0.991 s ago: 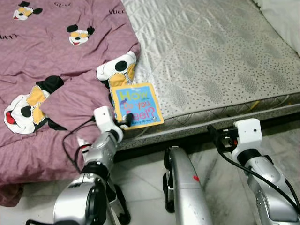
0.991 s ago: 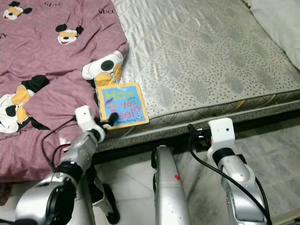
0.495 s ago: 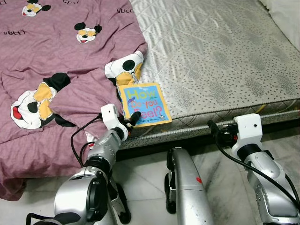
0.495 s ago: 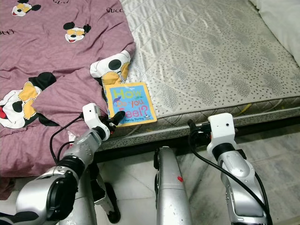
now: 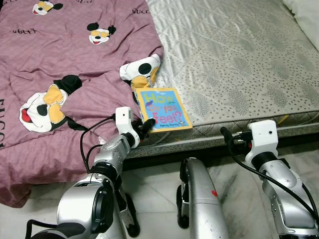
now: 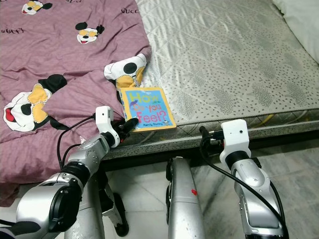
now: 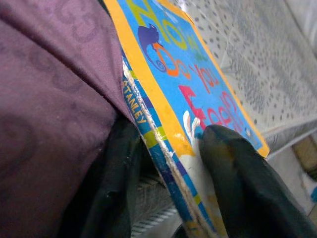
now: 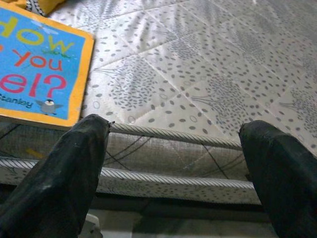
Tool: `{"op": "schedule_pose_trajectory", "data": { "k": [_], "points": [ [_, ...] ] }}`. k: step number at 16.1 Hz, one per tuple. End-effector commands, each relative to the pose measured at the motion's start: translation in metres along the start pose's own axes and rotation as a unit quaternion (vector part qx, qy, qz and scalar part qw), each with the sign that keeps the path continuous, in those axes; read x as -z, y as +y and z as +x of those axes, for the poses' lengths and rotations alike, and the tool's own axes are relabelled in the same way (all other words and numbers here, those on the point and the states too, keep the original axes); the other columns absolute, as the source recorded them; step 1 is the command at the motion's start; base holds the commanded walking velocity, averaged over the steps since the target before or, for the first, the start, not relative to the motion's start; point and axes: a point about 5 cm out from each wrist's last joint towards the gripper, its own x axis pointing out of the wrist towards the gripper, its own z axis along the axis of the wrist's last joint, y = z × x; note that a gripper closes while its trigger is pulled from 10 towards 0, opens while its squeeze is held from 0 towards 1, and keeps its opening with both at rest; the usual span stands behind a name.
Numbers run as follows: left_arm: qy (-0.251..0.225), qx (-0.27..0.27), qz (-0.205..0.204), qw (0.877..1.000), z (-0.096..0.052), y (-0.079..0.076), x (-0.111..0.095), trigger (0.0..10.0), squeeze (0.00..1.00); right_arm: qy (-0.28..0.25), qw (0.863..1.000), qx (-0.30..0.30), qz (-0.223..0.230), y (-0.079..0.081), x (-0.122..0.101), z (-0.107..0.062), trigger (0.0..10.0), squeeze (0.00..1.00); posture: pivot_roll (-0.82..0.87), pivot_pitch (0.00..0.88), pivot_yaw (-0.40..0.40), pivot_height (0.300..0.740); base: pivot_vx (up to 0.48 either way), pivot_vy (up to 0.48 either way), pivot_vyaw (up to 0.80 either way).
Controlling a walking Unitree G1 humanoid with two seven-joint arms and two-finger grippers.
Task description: Clean up the room
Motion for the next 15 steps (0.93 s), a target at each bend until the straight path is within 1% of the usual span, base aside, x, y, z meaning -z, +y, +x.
{"op": "schedule_pose_trajectory", "data": {
  "k": [1,2,3,4,6,7,9,10,12,13,14,15],
  "points": [
    [0.024,0.043,0.039,0.998,0.008,-0.019,0.006,1.8,0.00,0.011,1.000,0.004,-0.004,-0.002,0.005,0.000,10.0,0.00,-0.29,0.202,-0.010,0.559,0.000,0.000,0.00],
    [0.027,0.043,0.051,0.997,0.008,-0.020,0.007,1.8,0.00,0.011,1.000,0.004,-0.005,-0.002,0.005,0.000,10.0,0.00,-0.29,0.202,-0.010,0.559,0.000,0.000,0.00],
    [0.029,0.037,0.054,0.997,0.008,-0.020,0.007,10.0,0.00,0.011,1.000,0.004,-0.005,-0.002,0.005,0.000,10.0,0.00,-0.29,0.201,-0.008,0.559,0.000,0.000,0.00],
    [0.026,0.029,0.045,0.998,0.009,-0.022,0.009,10.0,0.00,0.011,1.000,0.003,-0.005,-0.002,0.006,0.000,10.0,0.00,-0.28,0.197,-0.008,0.559,0.000,0.000,0.00],
    [0.028,0.031,0.029,0.999,0.009,-0.024,0.013,10.0,1.00,0.010,1.000,0.003,-0.005,-0.001,0.006,0.001,10.0,0.00,-0.28,0.196,-0.007,0.559,0.000,0.000,0.00],
    [0.035,0.038,0.029,0.998,0.009,-0.026,0.017,10.0,1.00,0.010,1.000,0.002,-0.005,-0.001,0.006,0.002,10.0,0.00,-0.28,0.196,-0.007,0.559,0.000,0.000,0.00],
    [0.035,0.043,0.034,0.998,0.010,-0.028,0.018,10.0,1.00,0.010,1.000,0.003,-0.007,-0.003,0.006,0.002,10.0,0.00,-0.28,0.194,-0.002,0.559,0.000,0.000,0.00],
    [0.031,0.048,0.027,0.998,0.010,-0.031,0.018,10.0,1.00,0.010,1.000,0.006,-0.008,-0.005,0.007,0.002,10.0,0.00,-0.28,0.193,0.003,0.559,0.000,0.000,0.00],
    [0.015,0.029,0.018,0.999,0.008,-0.028,0.020,10.0,1.00,0.010,1.000,0.010,-0.008,-0.006,0.007,0.003,10.0,0.00,-0.27,0.192,0.004,0.559,0.000,0.000,0.00],
    [0.012,0.015,0.015,1.000,0.007,-0.023,0.020,10.0,1.00,0.009,1.000,0.010,-0.008,-0.006,0.007,0.003,10.0,0.00,-0.27,0.192,0.001,0.559,0.000,0.000,0.00],
    [0.015,0.007,0.019,1.000,0.006,-0.019,0.018,10.0,0.51,0.009,1.000,0.007,-0.009,-0.004,0.007,0.004,10.0,0.00,-0.27,0.191,-0.003,0.559,0.000,0.000,0.00],
    [0.020,0.009,0.028,0.999,0.008,-0.021,0.015,10.0,0.00,0.009,1.000,0.006,-0.009,-0.004,0.007,0.005,10.0,0.00,-0.27,0.188,-0.004,0.559,0.000,0.000,0.00]
  ]
}}
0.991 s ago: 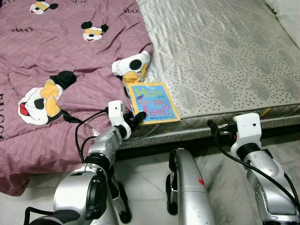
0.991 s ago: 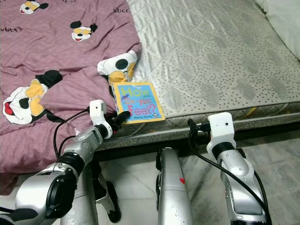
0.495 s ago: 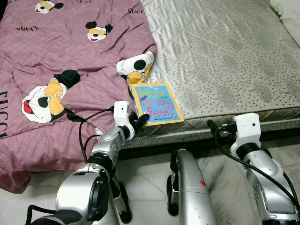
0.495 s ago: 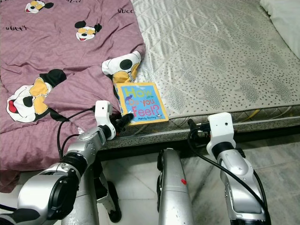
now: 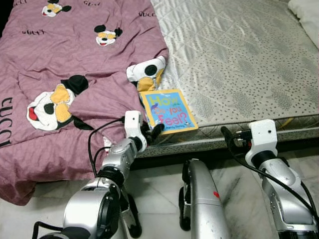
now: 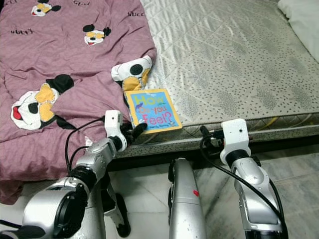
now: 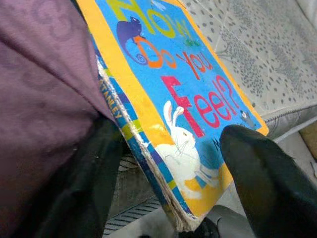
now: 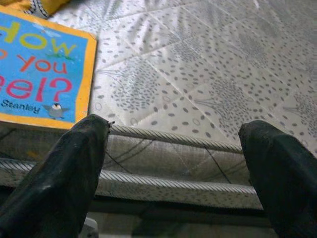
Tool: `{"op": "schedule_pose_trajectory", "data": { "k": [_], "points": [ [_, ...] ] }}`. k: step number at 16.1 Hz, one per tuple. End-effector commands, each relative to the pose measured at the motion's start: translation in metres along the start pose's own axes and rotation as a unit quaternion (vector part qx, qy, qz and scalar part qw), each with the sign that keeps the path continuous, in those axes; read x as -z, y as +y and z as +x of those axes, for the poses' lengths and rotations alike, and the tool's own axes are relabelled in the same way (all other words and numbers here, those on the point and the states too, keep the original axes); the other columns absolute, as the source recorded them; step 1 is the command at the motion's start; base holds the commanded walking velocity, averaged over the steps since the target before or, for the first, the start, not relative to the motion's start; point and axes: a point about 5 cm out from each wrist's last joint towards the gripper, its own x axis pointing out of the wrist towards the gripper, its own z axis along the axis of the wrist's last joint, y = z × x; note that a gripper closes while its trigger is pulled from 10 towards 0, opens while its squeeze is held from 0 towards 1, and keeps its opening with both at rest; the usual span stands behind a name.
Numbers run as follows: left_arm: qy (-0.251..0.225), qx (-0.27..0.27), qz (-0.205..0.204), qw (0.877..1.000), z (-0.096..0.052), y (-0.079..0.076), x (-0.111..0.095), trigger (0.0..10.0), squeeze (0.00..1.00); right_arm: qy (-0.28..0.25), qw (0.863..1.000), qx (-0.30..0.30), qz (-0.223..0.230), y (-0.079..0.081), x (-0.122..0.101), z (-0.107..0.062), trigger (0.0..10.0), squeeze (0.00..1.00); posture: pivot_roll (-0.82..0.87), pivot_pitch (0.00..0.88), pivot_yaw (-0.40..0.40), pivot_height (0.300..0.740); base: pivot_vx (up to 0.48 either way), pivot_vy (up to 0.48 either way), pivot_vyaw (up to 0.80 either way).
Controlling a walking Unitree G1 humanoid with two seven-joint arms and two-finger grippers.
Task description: Clean up the room
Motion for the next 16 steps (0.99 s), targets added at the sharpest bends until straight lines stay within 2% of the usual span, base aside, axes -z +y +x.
{"op": "schedule_pose_trajectory", "data": {
  "k": [1,3,6,8,10,12,14,15,16],
  "points": [
    [0.010,0.013,0.010,1.000,0.004,-0.008,0.000,10.0,0.00,0.003,1.000,0.002,-0.003,-0.001,0.003,-0.001,10.0,0.00,-0.27,0.188,-0.004,0.559,0.000,0.000,0.00],
    [0.044,0.043,0.053,0.997,0.011,-0.023,0.000,10.0,0.00,0.000,1.000,0.003,-0.005,-0.002,0.001,0.003,10.0,0.00,-0.27,0.183,-0.001,0.559,0.000,0.000,0.00],
    [0.035,0.049,0.014,0.998,0.015,-0.030,-0.002,10.0,0.00,-0.002,1.000,0.007,-0.006,-0.004,0.001,0.002,10.0,0.00,-0.28,0.178,0.003,0.559,0.000,0.000,0.00],
    [0.032,0.067,0.032,0.997,0.021,-0.043,-0.009,10.0,0.00,-0.003,1.000,0.005,-0.007,-0.002,0.002,0.002,10.0,0.00,-0.28,0.174,0.004,0.559,0.000,0.000,0.00],
    [0.041,0.096,0.076,0.992,0.024,-0.056,-0.009,10.0,0.00,-0.005,1.000,0.006,-0.007,-0.002,0.001,0.003,10.0,0.00,-0.28,0.173,0.005,0.559,0.000,0.000,0.00],
    [0.044,0.109,0.103,0.988,0.023,-0.058,-0.004,10.0,0.00,-0.005,1.000,0.006,-0.007,-0.002,0.001,0.003,10.0,0.00,-0.28,0.175,0.008,0.559,0.000,0.000,0.00],
    [0.056,0.103,0.103,0.988,0.019,-0.052,0.006,10.0,0.00,-0.003,1.000,0.007,-0.006,-0.003,0.003,0.002,10.0,0.00,-0.27,0.177,0.008,0.559,0.000,0.000,0.00],
    [0.070,0.077,0.097,0.990,0.016,-0.042,0.013,10.0,0.00,-0.003,1.000,0.007,-0.006,-0.002,0.003,0.002,10.0,0.00,-0.27,0.178,0.009,0.559,0.000,0.000,0.00],
    [0.081,0.039,0.081,0.993,0.011,-0.030,0.021,10.0,1.00,-0.003,1.000,0.006,-0.005,-0.002,0.004,0.002,10.0,0.00,-0.27,0.178,0.009,0.559,0.000,0.000,0.00]
  ]
}}
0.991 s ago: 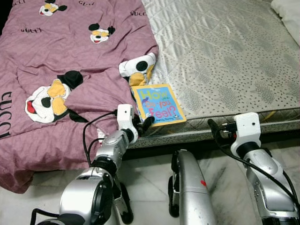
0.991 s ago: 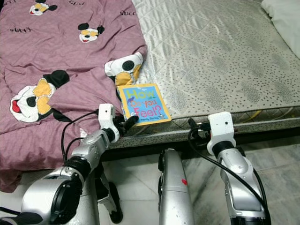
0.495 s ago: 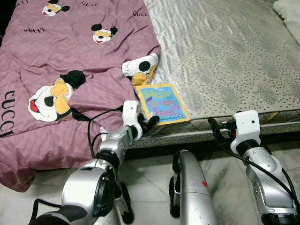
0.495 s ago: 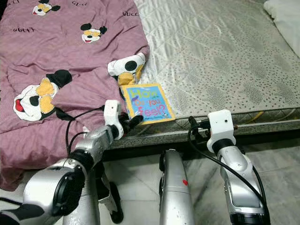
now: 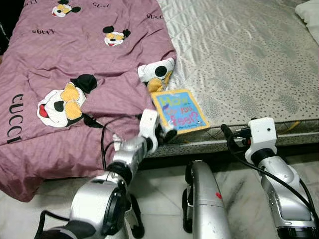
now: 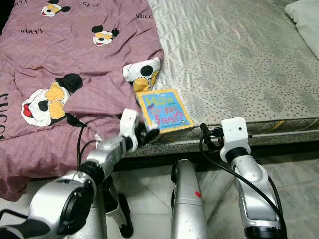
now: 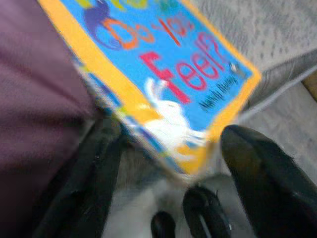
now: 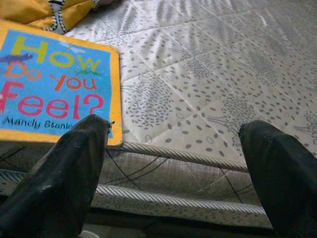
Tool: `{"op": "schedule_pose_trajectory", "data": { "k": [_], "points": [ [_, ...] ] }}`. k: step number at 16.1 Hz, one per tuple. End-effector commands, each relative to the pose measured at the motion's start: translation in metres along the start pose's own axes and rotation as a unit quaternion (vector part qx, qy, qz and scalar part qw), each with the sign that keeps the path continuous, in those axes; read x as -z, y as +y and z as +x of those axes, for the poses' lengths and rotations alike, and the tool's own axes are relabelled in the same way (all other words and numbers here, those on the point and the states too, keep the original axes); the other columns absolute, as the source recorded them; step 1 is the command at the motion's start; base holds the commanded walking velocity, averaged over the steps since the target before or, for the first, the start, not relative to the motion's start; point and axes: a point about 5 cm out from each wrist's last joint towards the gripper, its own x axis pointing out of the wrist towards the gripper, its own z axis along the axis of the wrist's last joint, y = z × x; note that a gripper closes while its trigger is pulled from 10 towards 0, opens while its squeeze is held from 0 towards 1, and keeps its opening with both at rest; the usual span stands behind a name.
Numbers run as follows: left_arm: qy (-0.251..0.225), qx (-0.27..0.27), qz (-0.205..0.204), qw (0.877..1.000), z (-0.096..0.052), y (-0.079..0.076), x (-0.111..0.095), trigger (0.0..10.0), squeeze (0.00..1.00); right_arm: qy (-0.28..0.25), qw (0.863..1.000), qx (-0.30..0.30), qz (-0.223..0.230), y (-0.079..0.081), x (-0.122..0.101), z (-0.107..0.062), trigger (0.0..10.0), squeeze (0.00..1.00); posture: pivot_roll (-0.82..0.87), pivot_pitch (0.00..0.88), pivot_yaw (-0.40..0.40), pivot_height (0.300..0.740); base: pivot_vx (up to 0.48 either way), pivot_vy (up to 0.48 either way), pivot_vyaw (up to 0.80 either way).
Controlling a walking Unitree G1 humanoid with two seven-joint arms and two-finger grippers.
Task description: Clean up the room
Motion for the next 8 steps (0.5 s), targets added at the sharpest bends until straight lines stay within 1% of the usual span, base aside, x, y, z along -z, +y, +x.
{"op": "schedule_pose_trajectory", "data": {
  "k": [1,2,4,5,6,7,8],
  "points": [
    [-0.003,-0.032,-0.019,0.999,-0.002,0.002,0.008,10.0,1.00,0.010,1.000,0.004,0.002,0.000,0.006,-0.003,10.0,0.00,-0.26,0.173,0.015,0.559,0.000,0.000,0.00],
    [-0.032,-0.071,-0.032,0.996,-0.007,0.010,0.008,10.0,1.00,0.009,1.000,0.005,0.003,-0.001,0.007,-0.003,10.0,0.00,-0.25,0.172,0.018,0.559,0.000,0.000,0.00],
    [-0.062,-0.127,-0.042,0.989,-0.018,0.022,0.014,10.0,1.00,0.009,1.000,0.009,0.003,-0.003,0.008,-0.003,10.0,0.00,-0.24,0.171,0.022,0.559,0.000,0.000,0.00],
    [-0.065,-0.143,-0.039,0.987,-0.021,0.026,0.017,10.0,1.00,0.009,1.000,0.010,0.004,-0.003,0.008,-0.003,10.0,0.00,-0.24,0.171,0.022,0.559,0.000,0.000,0.00],
    [-0.073,-0.200,-0.043,0.976,-0.034,0.041,0.024,10.0,1.00,0.009,1.000,0.011,0.005,-0.002,0.008,-0.002,10.0,0.00,-0.24,0.169,0.026,0.559,0.000,0.000,0.00],
    [-0.081,-0.240,-0.043,0.967,-0.044,0.051,0.027,10.0,1.00,0.008,1.000,0.011,0.005,-0.001,0.008,-0.002,10.0,0.00,-0.24,0.169,0.027,0.559,0.000,0.000,0.00],
    [-0.088,-0.264,-0.054,0.959,-0.052,0.059,0.030,10.0,1.00,0.008,1.000,0.012,0.006,-0.001,0.008,-0.002,10.0,0.00,-0.23,0.168,0.029,0.559,0.000,0.000,0.00]
  ]
}}
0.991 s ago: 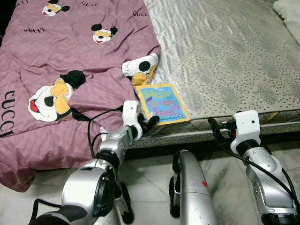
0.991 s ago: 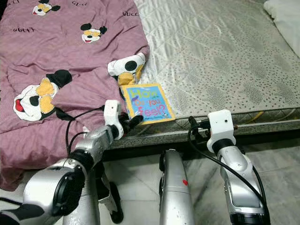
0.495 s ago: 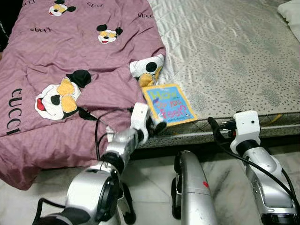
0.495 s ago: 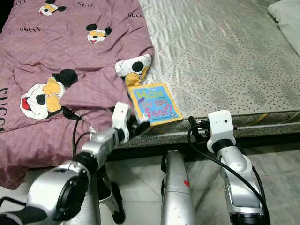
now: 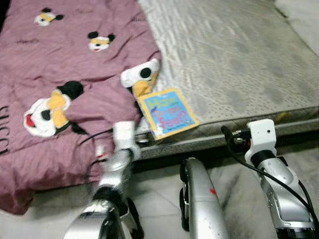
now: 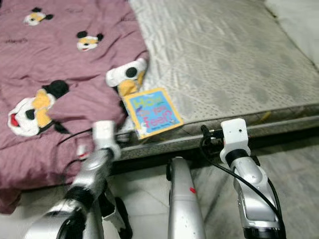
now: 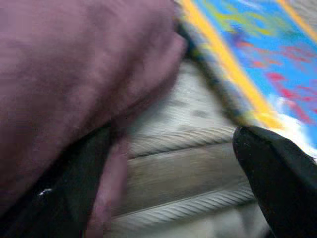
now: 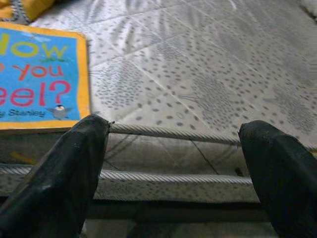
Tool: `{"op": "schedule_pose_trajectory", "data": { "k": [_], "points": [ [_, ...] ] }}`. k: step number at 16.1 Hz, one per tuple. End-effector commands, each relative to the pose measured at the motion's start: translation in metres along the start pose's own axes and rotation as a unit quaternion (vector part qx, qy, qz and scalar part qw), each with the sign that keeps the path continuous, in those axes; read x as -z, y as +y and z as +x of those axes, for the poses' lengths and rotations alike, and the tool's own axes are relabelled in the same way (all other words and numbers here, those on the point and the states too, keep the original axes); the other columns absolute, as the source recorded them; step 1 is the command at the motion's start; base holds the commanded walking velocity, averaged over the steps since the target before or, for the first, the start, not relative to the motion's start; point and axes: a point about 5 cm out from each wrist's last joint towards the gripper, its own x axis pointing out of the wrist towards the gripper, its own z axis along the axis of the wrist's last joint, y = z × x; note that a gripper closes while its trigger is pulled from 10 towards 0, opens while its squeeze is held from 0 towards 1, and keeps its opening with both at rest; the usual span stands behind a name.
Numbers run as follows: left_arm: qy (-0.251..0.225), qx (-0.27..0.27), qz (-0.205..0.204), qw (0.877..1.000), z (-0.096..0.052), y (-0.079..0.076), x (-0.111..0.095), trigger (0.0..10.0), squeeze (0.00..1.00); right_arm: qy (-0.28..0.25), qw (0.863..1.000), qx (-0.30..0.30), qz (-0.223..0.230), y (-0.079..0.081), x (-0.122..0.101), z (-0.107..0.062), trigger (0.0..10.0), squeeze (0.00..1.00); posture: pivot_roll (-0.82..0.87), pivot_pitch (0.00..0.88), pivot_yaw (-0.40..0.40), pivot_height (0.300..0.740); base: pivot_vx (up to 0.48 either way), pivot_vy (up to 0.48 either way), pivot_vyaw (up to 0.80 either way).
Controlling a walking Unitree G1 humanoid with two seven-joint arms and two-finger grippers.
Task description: Clean up the room
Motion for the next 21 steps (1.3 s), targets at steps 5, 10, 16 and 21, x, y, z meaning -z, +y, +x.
{"op": "schedule_pose_trajectory", "data": {
  "k": [5,10,16,21],
  "points": [
    [-0.044,-0.091,0.052,0.994,-0.013,0.032,-0.021,10.0,1.00,0.006,1.000,0.011,0.004,-0.002,0.006,-0.001,10.0,0.00,-0.22,0.165,0.044,0.559,0.000,0.000,0.00],
    [-0.041,0.014,0.131,0.990,-0.017,-0.012,-0.024,10.0,1.00,0.004,1.000,0.021,0.004,-0.005,0.007,0.001,10.0,0.00,-0.21,0.161,0.049,0.559,0.000,0.000,0.00],
    [-0.024,0.120,0.035,0.992,0.002,-0.060,-0.027,10.0,1.00,-0.002,1.000,0.021,0.001,-0.005,0.005,0.005,10.0,0.00,-0.23,0.149,0.042,0.559,0.000,0.000,0.00],
    [0.057,0.059,-0.102,0.991,0.000,-0.043,0.005,10.0,1.00,-0.005,1.000,0.027,-0.003,-0.010,0.004,0.004,10.0,0.00,-0.24,0.152,0.043,0.559,0.000,0.000,0.00]
  ]
}}
